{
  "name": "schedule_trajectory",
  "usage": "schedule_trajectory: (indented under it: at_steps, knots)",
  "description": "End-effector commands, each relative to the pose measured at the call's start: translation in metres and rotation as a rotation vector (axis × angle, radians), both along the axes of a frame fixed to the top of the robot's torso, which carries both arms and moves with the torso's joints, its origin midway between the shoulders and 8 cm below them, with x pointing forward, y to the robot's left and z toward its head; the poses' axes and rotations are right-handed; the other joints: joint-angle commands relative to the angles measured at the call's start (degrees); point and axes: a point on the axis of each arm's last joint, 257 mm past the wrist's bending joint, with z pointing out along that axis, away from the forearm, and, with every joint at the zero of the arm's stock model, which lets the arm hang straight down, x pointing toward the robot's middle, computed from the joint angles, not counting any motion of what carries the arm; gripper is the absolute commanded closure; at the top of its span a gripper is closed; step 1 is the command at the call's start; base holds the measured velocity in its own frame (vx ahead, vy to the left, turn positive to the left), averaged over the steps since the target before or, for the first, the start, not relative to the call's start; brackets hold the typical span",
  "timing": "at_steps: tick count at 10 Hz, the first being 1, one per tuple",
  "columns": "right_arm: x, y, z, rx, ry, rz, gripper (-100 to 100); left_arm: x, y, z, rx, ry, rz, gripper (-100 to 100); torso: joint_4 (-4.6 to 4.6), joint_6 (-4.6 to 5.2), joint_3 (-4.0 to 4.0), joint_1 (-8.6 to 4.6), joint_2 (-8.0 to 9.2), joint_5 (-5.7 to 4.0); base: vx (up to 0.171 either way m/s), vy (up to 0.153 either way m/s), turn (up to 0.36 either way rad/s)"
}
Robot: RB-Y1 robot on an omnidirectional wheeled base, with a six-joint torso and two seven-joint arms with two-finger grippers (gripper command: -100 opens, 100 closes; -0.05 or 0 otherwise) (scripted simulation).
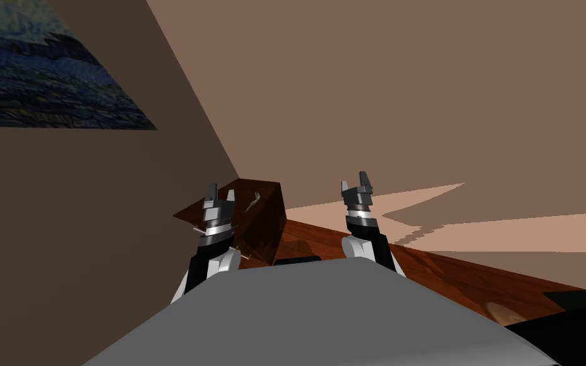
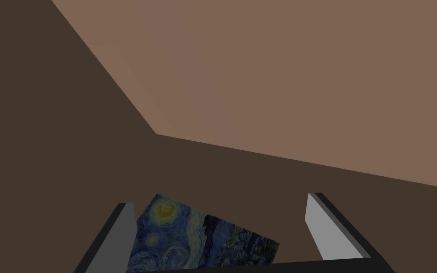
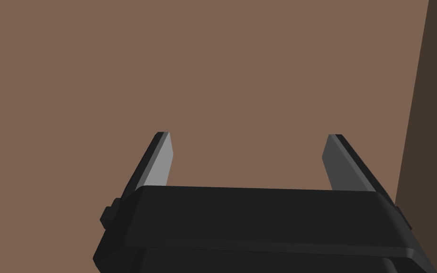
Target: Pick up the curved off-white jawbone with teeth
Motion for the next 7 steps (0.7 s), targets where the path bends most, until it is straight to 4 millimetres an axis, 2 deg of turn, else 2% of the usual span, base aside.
schedule_trajectory:
  at_steps: [1, 7]
  knots:
    - [0.0, 0.0, 0.0, 0.0, 0.0, 0.0, 0, 0.006, 0.0, -0.005, -0.009, 0.028, -0.015, -100, 0.0, 0.0, 0.0, 0.0, 0.0, 0.0, 0.036, -0.016, 0.01]
    - [0.0, 0.0, 0.0, 0.0, 0.0, 0.0, 0, 0.037, -0.003, -0.018, -0.078, 0.146, -0.111, -100, 0.0, 0.0, 0.02, 0.09, 0.04, 0.02, 0.045, -0.008, 0.04]
